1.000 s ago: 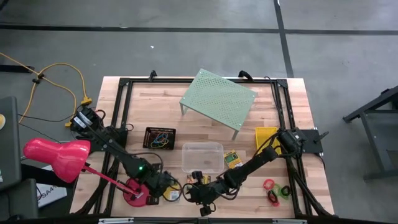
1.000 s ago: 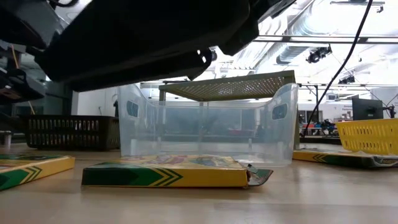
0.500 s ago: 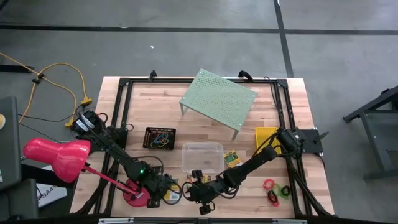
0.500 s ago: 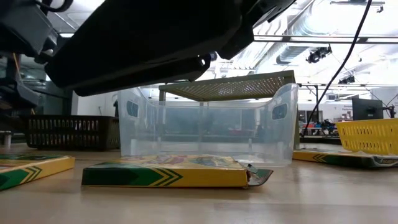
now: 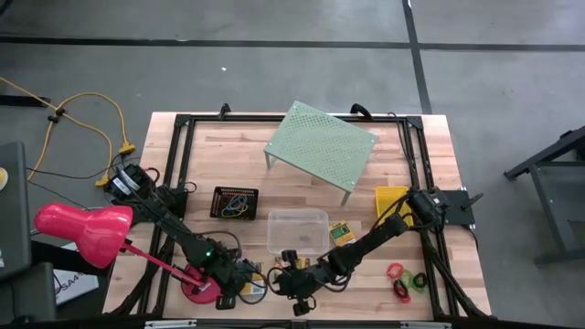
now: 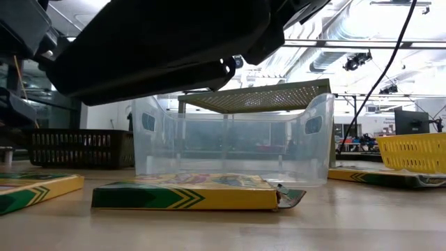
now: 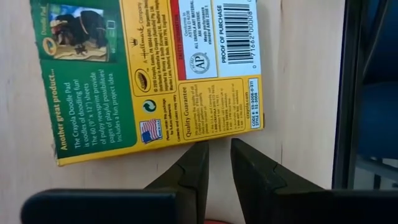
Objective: Pick & Place Office Desk Supplies
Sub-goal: Put the left yellow crayon box into the transparent bin
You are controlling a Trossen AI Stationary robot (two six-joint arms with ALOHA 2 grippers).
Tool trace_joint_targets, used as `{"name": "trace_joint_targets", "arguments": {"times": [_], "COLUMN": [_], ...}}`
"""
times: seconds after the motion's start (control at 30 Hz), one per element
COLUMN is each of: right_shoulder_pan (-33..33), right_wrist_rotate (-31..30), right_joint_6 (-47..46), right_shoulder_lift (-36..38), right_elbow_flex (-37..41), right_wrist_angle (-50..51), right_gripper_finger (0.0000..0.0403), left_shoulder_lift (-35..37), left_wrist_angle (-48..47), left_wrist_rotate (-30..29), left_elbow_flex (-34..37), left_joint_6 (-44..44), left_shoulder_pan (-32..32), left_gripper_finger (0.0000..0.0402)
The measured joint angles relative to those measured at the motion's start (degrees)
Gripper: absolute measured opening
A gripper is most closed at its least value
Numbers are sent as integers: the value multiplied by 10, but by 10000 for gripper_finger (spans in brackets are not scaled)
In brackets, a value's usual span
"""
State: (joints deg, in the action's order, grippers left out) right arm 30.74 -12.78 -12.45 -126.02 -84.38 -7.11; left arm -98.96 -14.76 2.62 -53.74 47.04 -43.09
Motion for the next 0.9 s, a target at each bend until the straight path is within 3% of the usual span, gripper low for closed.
{"name": "trace_joint_targets", "arguments": {"times": [0.6, 0.9], "right_shoulder_pan": [-4, 1], "right_wrist_rotate": [17, -8], "right_joint_6": [2, 8], "right_shoulder_lift": [-32, -36], "right_elbow_flex": [0, 0], "right_wrist_angle": [-33, -30], "right_gripper_finger": [94, 94], "left_shoulder_lift": [0, 1], "left_wrist_angle": [-15, -24], "left_wrist_rotate": [-26, -30], "left_elbow_flex": [-1, -1], "left_joint_6": [-8, -20], "left_shoulder_pan": [0, 0], "left_gripper_finger": [63, 63]}}
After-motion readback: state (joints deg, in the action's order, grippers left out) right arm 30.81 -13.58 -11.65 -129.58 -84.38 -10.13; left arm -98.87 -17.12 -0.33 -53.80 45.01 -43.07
